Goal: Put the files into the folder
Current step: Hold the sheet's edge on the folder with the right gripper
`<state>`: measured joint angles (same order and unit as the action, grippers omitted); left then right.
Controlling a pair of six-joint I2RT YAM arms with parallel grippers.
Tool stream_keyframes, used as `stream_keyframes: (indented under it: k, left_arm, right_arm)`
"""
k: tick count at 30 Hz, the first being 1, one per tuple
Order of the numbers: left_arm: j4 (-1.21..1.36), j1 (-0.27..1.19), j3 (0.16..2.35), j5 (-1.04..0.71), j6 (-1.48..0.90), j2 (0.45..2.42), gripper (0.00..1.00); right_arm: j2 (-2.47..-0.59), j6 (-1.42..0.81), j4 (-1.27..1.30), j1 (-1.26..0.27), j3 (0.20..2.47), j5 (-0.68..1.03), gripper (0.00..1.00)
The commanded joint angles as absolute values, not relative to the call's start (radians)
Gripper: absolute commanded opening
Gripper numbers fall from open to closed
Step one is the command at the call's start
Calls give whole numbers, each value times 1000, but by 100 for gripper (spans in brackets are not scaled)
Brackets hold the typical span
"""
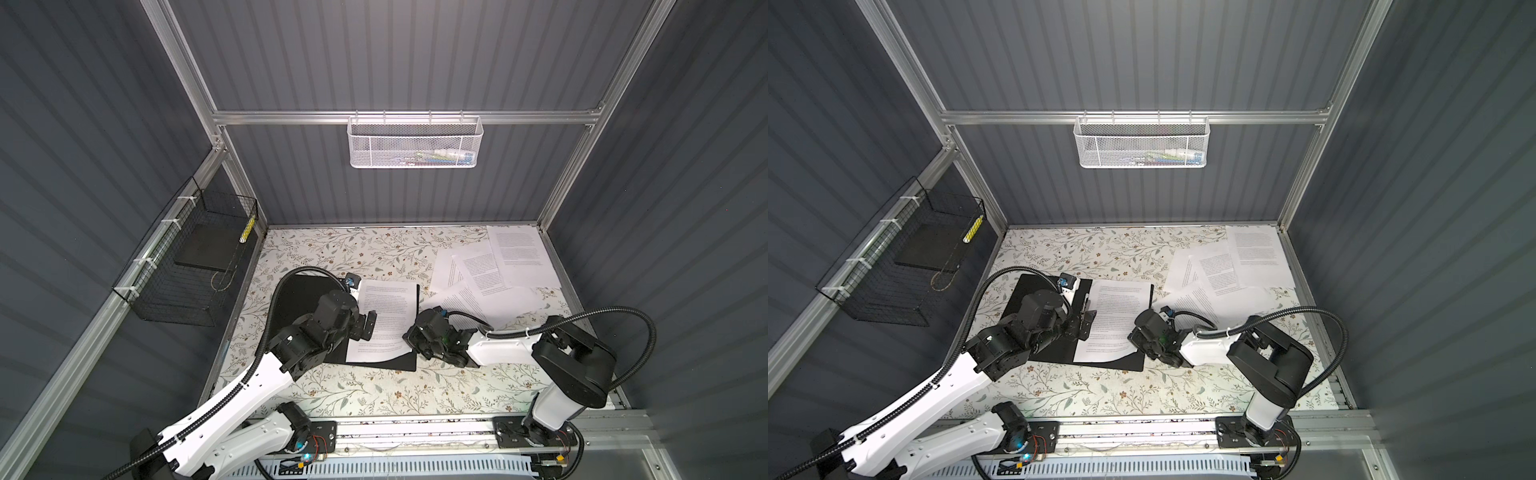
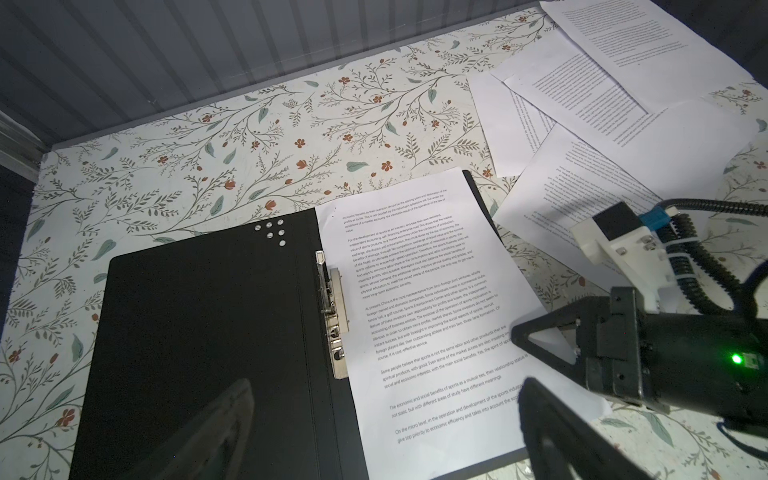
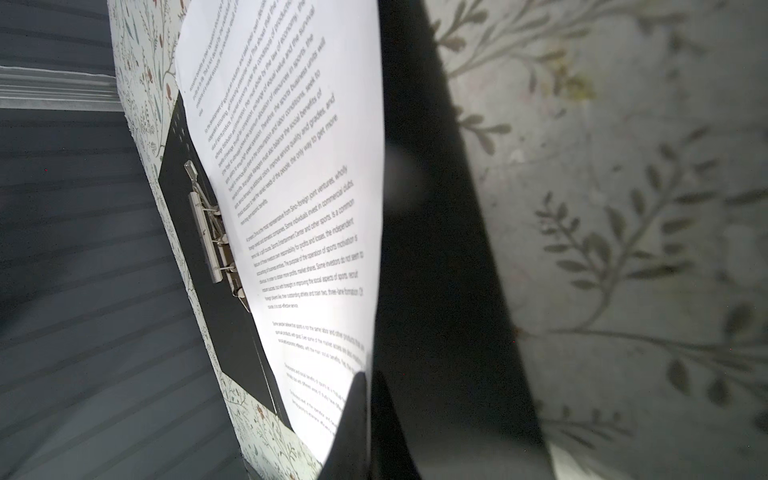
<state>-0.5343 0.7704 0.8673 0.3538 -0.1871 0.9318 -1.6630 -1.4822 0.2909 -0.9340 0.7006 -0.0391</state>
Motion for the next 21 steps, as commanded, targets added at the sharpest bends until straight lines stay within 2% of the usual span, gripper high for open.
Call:
stream_keyframes:
  k: [1, 21]
  left_arm:
    - [-534, 763, 858, 337, -193, 930, 100]
    - [-535, 763, 856, 328, -194, 925, 100]
  right_arm:
    - [-1670, -1505, 275, -946, 698, -73, 0]
    - [-1700, -1536, 291, -966, 704, -71, 0]
